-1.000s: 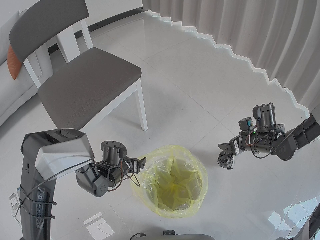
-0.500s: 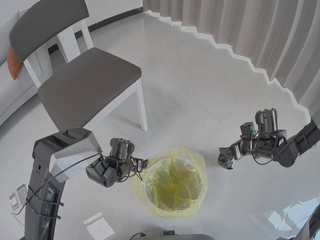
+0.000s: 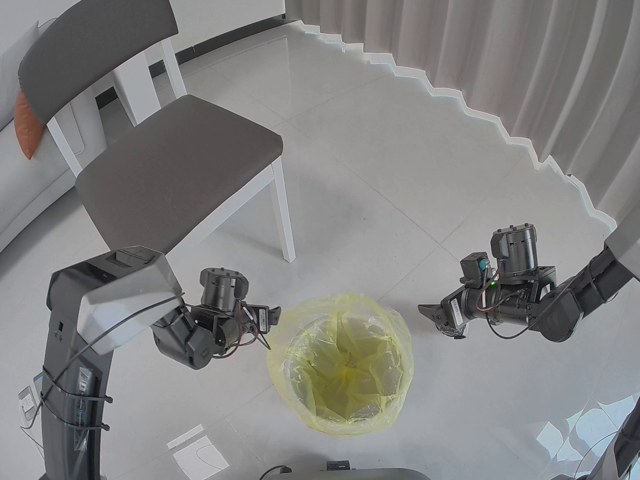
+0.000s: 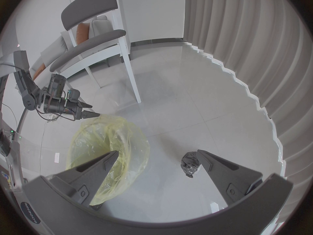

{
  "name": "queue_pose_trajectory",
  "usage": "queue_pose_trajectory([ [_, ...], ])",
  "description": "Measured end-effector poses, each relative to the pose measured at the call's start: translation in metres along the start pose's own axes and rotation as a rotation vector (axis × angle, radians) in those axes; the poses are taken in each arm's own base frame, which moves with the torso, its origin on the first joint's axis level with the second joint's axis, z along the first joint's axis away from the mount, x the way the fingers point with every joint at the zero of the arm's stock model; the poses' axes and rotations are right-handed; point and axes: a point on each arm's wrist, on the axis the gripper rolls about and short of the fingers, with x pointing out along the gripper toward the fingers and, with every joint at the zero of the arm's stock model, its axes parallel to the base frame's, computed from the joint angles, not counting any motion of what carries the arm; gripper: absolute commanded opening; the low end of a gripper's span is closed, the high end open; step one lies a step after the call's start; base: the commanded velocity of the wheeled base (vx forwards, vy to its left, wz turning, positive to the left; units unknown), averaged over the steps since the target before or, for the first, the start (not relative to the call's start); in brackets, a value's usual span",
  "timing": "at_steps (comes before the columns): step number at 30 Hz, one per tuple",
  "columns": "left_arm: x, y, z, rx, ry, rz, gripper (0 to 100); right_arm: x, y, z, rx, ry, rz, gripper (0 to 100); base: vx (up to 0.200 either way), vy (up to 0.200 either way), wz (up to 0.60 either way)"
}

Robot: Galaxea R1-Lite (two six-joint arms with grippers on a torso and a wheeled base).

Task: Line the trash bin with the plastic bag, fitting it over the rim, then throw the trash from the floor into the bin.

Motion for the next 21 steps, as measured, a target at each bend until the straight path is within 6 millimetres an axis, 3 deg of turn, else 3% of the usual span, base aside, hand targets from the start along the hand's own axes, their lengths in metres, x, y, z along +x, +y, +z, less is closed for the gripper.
queue_pose_trajectory([
  [9, -0.031, 0.031, 0.012, -0.050, -0.046, 0.045, 100, 0.041, 0.019, -0.011, -0.024, 0.020, 0.048, 100, 0.000, 0.000, 0.00],
  [21, -0.048, 0.032, 0.003, -0.049, -0.054, 0.035, 100, 0.077, 0.030, -0.019, -0.042, 0.045, 0.076, 100, 0.000, 0.000, 0.00],
])
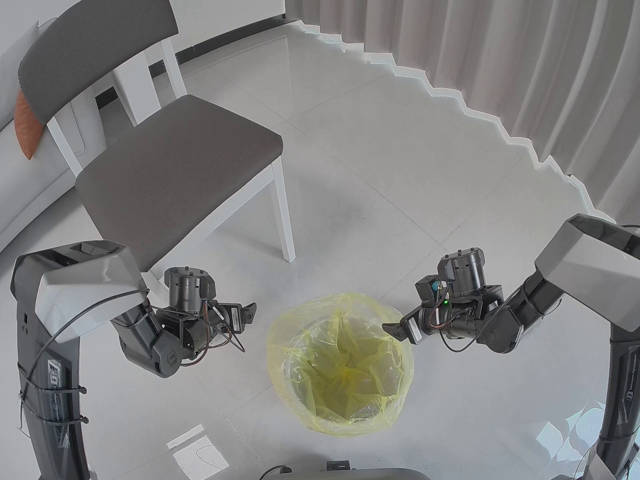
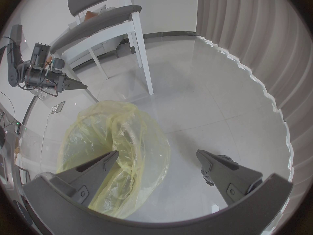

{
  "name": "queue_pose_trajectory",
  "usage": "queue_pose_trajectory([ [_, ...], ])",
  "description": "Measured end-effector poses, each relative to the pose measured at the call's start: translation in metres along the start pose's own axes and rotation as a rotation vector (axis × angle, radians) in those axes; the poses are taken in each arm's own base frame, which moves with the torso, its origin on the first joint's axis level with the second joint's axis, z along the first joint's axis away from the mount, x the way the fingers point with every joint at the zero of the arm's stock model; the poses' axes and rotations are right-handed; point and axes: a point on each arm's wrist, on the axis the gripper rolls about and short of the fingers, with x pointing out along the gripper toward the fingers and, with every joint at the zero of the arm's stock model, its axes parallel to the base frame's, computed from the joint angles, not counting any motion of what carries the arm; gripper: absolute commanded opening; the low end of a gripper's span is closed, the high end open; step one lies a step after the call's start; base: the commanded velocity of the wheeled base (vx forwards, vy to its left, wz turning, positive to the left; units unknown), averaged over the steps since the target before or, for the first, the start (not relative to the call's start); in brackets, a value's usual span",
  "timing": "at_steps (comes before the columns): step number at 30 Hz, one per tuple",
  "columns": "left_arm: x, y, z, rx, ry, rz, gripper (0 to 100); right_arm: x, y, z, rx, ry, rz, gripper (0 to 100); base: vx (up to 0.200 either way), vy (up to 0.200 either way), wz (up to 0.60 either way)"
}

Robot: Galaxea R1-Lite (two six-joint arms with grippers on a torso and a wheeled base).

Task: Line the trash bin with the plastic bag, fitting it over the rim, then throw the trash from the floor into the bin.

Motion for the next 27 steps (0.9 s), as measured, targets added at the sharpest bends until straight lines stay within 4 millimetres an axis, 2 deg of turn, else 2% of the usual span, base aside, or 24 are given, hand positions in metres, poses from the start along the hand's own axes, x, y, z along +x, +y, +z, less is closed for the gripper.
queue_pose_trajectory([
  [6, -0.007, -0.003, -0.009, 0.008, -0.001, -0.011, 100, 0.021, -0.007, -0.003, 0.009, 0.004, -0.005, 100, 0.000, 0.000, 0.00],
  [14, -0.013, -0.006, -0.016, 0.016, 0.008, -0.020, 100, 0.033, -0.019, -0.011, 0.027, 0.030, -0.012, 100, 0.000, 0.000, 0.00],
  [21, -0.014, -0.018, -0.019, 0.031, 0.015, -0.048, 100, 0.042, -0.024, -0.018, 0.034, 0.050, -0.019, 100, 0.000, 0.000, 0.00],
  [27, -0.012, -0.030, -0.024, 0.047, 0.023, -0.077, 100, 0.058, -0.025, -0.026, 0.036, 0.082, -0.015, 100, 0.000, 0.000, 0.00],
])
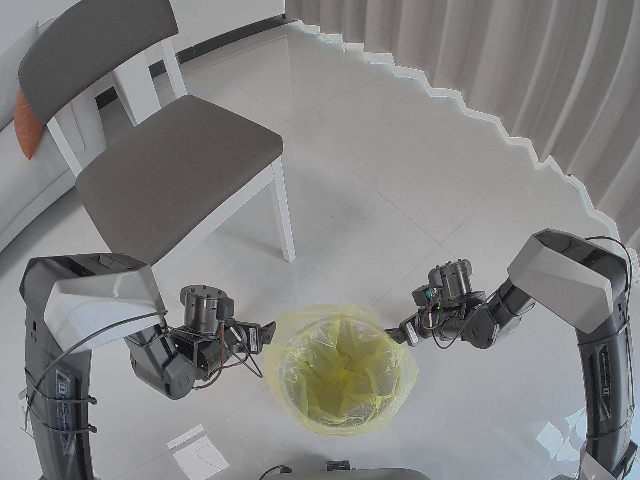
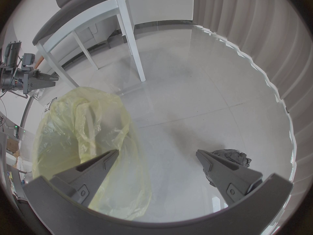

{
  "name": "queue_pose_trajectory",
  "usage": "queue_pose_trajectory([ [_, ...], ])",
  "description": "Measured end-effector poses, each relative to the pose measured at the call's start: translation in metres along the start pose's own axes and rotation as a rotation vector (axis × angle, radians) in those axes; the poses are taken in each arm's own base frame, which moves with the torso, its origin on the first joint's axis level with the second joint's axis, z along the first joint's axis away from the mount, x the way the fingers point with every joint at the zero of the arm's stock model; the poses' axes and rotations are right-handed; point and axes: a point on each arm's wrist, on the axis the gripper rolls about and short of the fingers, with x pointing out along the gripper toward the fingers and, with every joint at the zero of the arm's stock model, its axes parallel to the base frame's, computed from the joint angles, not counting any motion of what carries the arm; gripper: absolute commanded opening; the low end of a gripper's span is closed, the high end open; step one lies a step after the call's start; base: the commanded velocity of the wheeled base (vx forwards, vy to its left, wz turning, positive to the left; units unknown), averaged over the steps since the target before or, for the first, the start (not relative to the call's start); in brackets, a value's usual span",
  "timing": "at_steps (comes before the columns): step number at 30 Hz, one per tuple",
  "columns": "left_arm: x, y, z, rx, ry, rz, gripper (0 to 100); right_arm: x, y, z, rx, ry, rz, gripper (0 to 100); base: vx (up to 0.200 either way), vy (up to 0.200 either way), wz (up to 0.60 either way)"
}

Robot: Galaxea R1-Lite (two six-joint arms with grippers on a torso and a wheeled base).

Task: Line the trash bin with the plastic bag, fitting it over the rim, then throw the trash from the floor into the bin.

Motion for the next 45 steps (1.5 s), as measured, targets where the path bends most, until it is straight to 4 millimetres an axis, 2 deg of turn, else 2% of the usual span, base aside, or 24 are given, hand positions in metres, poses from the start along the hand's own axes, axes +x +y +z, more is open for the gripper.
queue_pose_trajectory([
  [7, 0.004, -0.008, -0.005, 0.010, 0.012, -0.024, 100, 0.011, -0.002, -0.006, 0.005, 0.032, 0.004, 100, 0.000, 0.000, 0.00],
  [14, 0.012, -0.014, -0.010, 0.021, 0.025, -0.048, 100, 0.013, -0.006, -0.008, 0.002, 0.041, -0.001, 100, 0.000, 0.000, 0.00],
  [22, 0.039, -0.019, -0.021, 0.070, 0.087, -0.051, 100, 0.003, -0.010, -0.009, 0.004, 0.047, -0.009, 100, 0.000, 0.000, 0.00],
  [30, 0.068, -0.023, -0.014, 0.079, 0.109, -0.037, 100, -0.005, -0.012, -0.004, -0.001, 0.035, -0.013, 100, 0.000, 0.000, 0.00],
  [37, 0.077, -0.010, -0.013, 0.052, 0.097, -0.008, 100, -0.008, -0.021, -0.003, 0.009, 0.032, -0.030, 100, 0.000, 0.000, 0.00],
  [45, 0.064, 0.021, 0.000, 0.005, 0.058, 0.048, 100, -0.023, -0.045, -0.002, 0.029, 0.041, -0.070, 100, 0.000, 0.000, 0.00],
])
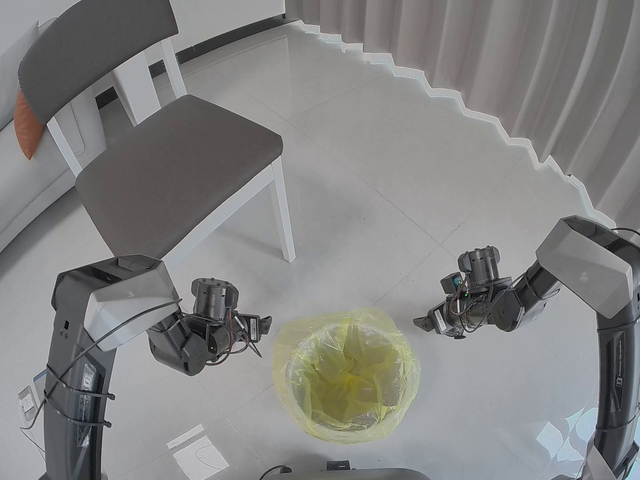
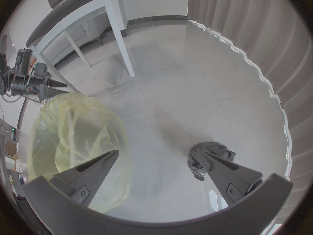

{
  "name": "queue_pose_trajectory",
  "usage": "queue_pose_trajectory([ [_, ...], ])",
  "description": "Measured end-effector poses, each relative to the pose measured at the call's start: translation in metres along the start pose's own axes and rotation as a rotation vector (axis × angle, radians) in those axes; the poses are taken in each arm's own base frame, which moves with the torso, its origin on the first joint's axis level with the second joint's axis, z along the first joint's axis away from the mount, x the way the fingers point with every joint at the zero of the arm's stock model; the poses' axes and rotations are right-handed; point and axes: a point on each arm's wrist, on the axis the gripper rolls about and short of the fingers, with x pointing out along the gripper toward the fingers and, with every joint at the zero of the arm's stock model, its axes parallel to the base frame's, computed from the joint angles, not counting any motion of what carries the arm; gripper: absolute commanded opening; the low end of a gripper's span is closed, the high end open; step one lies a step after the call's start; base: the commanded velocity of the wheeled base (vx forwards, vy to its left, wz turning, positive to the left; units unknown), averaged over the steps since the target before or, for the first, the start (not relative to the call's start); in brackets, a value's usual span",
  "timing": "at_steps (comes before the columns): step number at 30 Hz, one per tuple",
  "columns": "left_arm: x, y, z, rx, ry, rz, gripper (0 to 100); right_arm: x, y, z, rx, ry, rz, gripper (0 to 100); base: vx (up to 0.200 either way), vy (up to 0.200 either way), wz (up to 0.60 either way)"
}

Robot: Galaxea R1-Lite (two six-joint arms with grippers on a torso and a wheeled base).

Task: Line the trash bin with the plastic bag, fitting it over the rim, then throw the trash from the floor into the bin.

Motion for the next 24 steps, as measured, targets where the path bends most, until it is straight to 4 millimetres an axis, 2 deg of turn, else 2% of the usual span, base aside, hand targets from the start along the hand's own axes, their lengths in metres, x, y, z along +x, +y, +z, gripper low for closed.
queue_pose_trajectory([
  [6, -0.016, 0.012, 0.002, -0.017, -0.032, 0.016, 100, -0.006, -0.001, 0.006, 0.000, -0.019, -0.005, 100, 0.000, 0.000, 0.00],
  [13, -0.031, 0.017, -0.003, -0.019, -0.073, 0.024, 100, -0.007, 0.023, 0.022, -0.039, -0.065, 0.032, 100, 0.000, 0.000, 0.00],
  [24, -0.047, 0.020, -0.006, -0.012, -0.081, 0.026, 100, 0.020, 0.035, 0.023, -0.061, -0.067, 0.055, 100, 0.000, 0.000, 0.00],
])
